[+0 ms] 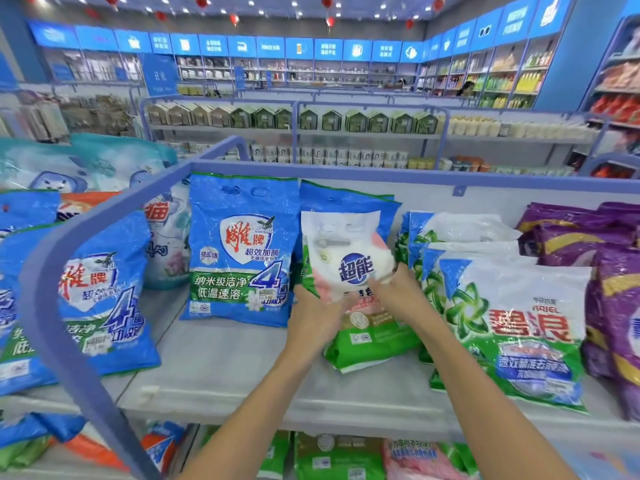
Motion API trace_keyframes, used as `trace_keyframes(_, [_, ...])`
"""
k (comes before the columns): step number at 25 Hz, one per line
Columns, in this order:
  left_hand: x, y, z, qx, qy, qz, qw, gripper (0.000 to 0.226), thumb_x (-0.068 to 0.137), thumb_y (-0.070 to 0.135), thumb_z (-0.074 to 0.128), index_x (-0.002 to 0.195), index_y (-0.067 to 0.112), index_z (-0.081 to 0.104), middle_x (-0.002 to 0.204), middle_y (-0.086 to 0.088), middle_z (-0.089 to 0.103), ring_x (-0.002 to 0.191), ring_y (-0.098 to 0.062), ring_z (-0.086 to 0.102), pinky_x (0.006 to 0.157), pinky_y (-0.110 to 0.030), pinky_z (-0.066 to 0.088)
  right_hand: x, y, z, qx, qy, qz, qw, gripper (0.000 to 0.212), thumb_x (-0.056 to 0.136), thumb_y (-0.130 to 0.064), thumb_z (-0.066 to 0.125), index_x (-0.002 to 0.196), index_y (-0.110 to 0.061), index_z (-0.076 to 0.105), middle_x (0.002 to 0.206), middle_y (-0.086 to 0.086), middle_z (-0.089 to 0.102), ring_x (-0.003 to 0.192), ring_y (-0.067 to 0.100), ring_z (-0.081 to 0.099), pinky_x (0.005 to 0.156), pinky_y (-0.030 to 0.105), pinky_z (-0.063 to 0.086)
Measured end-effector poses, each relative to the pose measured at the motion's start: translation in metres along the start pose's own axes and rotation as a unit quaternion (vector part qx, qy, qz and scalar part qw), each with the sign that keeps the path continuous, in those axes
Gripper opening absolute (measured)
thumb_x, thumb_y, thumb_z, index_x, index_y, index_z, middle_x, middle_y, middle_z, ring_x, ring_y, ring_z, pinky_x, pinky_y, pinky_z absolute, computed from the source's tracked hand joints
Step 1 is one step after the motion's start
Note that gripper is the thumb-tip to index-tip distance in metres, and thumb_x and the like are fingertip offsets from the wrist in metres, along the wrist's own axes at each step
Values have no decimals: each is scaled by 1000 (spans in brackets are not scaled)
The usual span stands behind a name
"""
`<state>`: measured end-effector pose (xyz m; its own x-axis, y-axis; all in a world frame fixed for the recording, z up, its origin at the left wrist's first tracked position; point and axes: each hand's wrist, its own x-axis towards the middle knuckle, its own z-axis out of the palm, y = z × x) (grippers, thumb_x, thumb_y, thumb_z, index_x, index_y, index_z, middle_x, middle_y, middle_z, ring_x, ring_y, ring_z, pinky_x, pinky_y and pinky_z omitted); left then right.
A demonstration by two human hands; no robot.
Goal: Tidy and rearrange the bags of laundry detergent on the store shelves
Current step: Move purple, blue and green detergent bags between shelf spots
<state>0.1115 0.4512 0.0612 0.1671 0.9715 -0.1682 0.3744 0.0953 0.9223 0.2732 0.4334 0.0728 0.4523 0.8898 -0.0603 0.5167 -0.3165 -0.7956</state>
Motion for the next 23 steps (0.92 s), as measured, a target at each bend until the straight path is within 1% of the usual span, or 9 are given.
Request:
trace_keyframes(3, [0, -11, 1, -78, -14, 12, 997, 100, 48, 25, 99, 130, 20, 42, 122, 8, 65, 110, -15, 66, 98, -38, 53, -8, -20, -7, 142, -4, 54, 988, 57, 86, -52, 74, 115, -10, 49, 105, -4, 55, 109, 19, 53, 91, 30, 40])
trace_keyframes(6, [-5, -10, -11, -160, -22, 32, 986, 72, 57, -12, 87, 112, 24, 57, 107, 0, 77, 89, -14, 76, 81, -38, 62, -17, -36, -14, 247, 8, 58, 967, 51, 85, -49, 76, 111, -6, 65, 113, 5, 68, 97, 19, 64, 84, 32, 47])
trace_keyframes(9, [-15, -2, -40, -240, -45, 72, 967, 78, 61, -25, 78, 116, 28, 61, 101, 2, 79, 86, -16, 77, 76, -41, 63, -37, -60, -25, 359, -77, 49, 929, 39, 85, -39, 76, 113, -12, 71, 107, 11, 77, 92, 30, 74, 84, 41, 60])
trace_keyframes(11, [-19, 3, -61, -277, -71, 109, 952, 88, 61, -15, 83, 134, 26, 56, 112, -3, 77, 100, -28, 75, 85, -48, 61, -50, -76, -33, 453, -112, 20, 884, 25, 88, -27, 73, 107, -11, 75, 104, 13, 78, 92, 31, 75, 86, 51, 60])
trace_keyframes(13, [-25, 15, -79, -298, -111, 147, 937, 75, 67, 15, 89, 135, 22, 58, 119, -6, 75, 106, -32, 72, 88, -49, 60, -64, -89, -37, 482, -142, -4, 864, 29, 87, -24, 72, 112, -9, 75, 110, 16, 76, 100, 35, 74, 89, 58, 57])
trace_keyframes(15, [-33, 31, -90, -324, -145, 156, 922, 61, 76, 43, 82, 130, 19, 64, 122, -9, 74, 112, -31, 71, 97, -51, 55, -81, -103, -36, 484, -152, -21, 861, 33, 87, -23, 72, 116, -6, 72, 114, 18, 75, 105, 37, 73, 91, 57, 57])
trace_keyframes(17, [-40, 39, -97, -336, -121, 160, 920, 53, 82, 45, 75, 126, 17, 66, 119, -9, 75, 110, -29, 72, 98, -51, 55, -91, -110, -34, 481, -125, -59, 866, 33, 89, -23, 72, 117, -6, 70, 112, 18, 75, 102, 36, 73, 88, 52, 60])
trace_keyframes(21, [-55, 30, -109, -260, -96, 116, 954, 84, 65, 73, 73, 130, 20, 63, 112, -3, 78, 101, -25, 75, 93, -50, 58, -98, -102, -34, 457, -57, -85, 883, 46, 91, -31, 71, 130, -9, 63, 115, 14, 76, 105, 33, 73, 85, 46, 62])
trace_keyframes(23, [-66, 23, -113, -242, -133, 78, 958, 80, 67, 83, 56, 121, 25, 68, 110, -1, 78, 100, -24, 76, 93, -49, 58, -104, -97, -30, 432, -24, -44, 901, 39, 92, -32, 72, 123, -8, 69, 110, 13, 77, 103, 31, 74, 84, 46, 62])
